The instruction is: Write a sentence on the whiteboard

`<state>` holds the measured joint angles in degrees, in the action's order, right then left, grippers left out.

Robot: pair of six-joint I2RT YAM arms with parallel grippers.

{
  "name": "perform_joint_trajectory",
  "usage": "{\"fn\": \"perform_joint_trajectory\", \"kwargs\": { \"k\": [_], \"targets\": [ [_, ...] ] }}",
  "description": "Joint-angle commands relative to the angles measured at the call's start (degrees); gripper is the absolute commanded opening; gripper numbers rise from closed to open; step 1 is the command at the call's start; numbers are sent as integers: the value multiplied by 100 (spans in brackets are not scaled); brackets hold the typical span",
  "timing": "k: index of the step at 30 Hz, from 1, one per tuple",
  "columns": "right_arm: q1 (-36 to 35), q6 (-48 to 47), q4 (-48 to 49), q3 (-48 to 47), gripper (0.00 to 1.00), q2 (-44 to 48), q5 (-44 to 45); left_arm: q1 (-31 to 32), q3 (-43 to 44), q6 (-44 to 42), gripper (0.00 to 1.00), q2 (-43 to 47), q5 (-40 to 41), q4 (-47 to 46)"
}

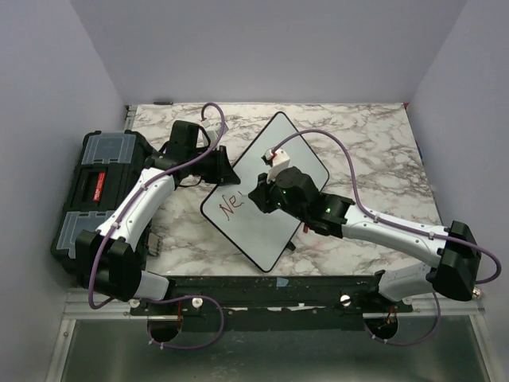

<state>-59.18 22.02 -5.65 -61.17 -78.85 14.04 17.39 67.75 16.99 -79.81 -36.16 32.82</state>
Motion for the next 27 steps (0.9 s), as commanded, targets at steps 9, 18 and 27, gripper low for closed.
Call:
{"fn": "perform_joint_trajectory", "kwargs": {
  "k": [9, 18, 27],
  "targets": [
    [34, 161, -182, 396, 1, 131, 189, 162, -78, -838, 0, -69, 909, 155],
    [33, 100, -213, -62, 1, -149, 277, 169, -82, -838, 0, -61, 909, 154],
    [138, 9, -256, -538, 1, -419, 406, 177, -79, -846, 0, -43, 922, 163]
  ]
}}
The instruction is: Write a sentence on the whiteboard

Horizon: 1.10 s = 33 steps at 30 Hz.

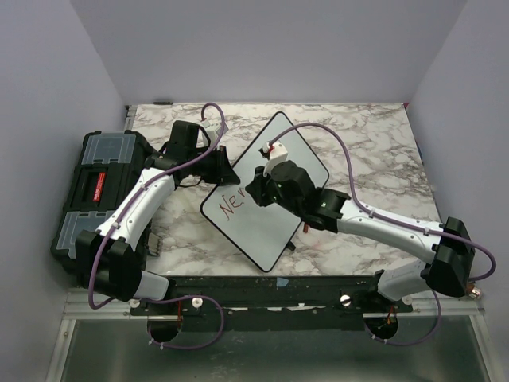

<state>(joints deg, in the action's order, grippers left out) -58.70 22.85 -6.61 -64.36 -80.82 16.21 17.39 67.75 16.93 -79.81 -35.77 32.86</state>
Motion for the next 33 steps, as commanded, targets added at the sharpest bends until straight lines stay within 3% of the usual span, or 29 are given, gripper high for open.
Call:
{"fn": "perform_joint_trajectory", "kwargs": {
  "k": [1, 10, 26, 33],
  "targets": [
    [107, -80, -156, -254, 1, -239, 189, 177, -84, -839, 0, -39, 879, 159],
    [145, -77, -165, -304, 1, -313, 124, 181, -77, -840, 0, -41, 887, 168],
    [141, 129, -243, 646, 1, 256, 282, 189, -86, -840, 0, -25, 901, 164],
    [150, 104, -284, 523, 1, 210, 348, 195, -95, -847, 0, -11, 914, 168]
  ]
}}
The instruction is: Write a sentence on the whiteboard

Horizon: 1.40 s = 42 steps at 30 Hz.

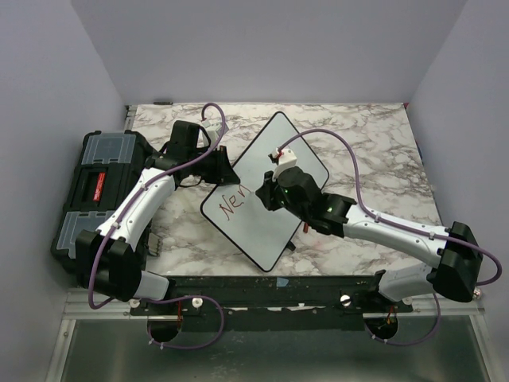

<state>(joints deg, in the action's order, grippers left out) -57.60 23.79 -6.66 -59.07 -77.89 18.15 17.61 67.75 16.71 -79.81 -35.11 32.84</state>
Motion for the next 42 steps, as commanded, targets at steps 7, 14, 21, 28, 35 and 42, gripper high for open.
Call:
{"fn": "perform_joint_trajectory", "kwargs": {
  "k": [7, 14, 21, 28, 35, 42],
  "targets": [
    [75, -170, -354, -526, 1, -350, 202, 189, -97, -827, 0, -9, 857, 169],
    [150, -404, -413, -1044, 1, -649, 237, 191, -87, -827, 0, -8, 850, 170],
    [161, -605, -655, -1576, 1, -743, 275, 191, -92, -827, 0, 3, 866, 169],
    [161, -665, -893, -1912, 1, -385, 332, 191, -97, -827, 0, 33, 885, 170],
    [161, -710, -1012, -1810, 1, 84, 577, 191, -129, -845, 0, 117, 981, 132],
    [155, -558, -1037, -1149, 1, 654, 283, 191, -255, -880, 0, 299, 1086, 20]
  ]
}}
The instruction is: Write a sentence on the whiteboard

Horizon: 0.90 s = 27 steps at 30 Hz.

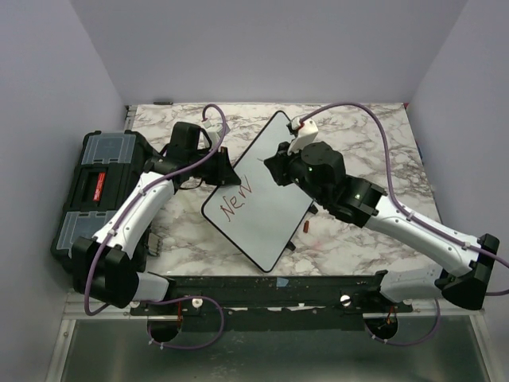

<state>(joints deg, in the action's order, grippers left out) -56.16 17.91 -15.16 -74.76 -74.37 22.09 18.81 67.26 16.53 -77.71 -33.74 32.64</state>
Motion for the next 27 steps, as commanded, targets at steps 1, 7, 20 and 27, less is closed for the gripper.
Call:
{"fn": "perform_joint_trajectory", "kwargs": {
  "k": [1, 7, 20, 27],
  "targets": [
    [11, 41, -210, 535, 1, 374, -226, 76, -223, -871, 0, 100, 953, 34],
    [11, 134, -403, 1112, 1, 791, -533, 79, -319, -871, 0, 199, 1028, -48],
    [-30, 262, -265, 1614, 1, 809, -2559, 97, -77, -827, 0, -204, 948, 185],
    [-466, 164, 39, 1763, 1, 464, -2707, 111, -67, -799, 0, -240, 964, 194]
  ]
}}
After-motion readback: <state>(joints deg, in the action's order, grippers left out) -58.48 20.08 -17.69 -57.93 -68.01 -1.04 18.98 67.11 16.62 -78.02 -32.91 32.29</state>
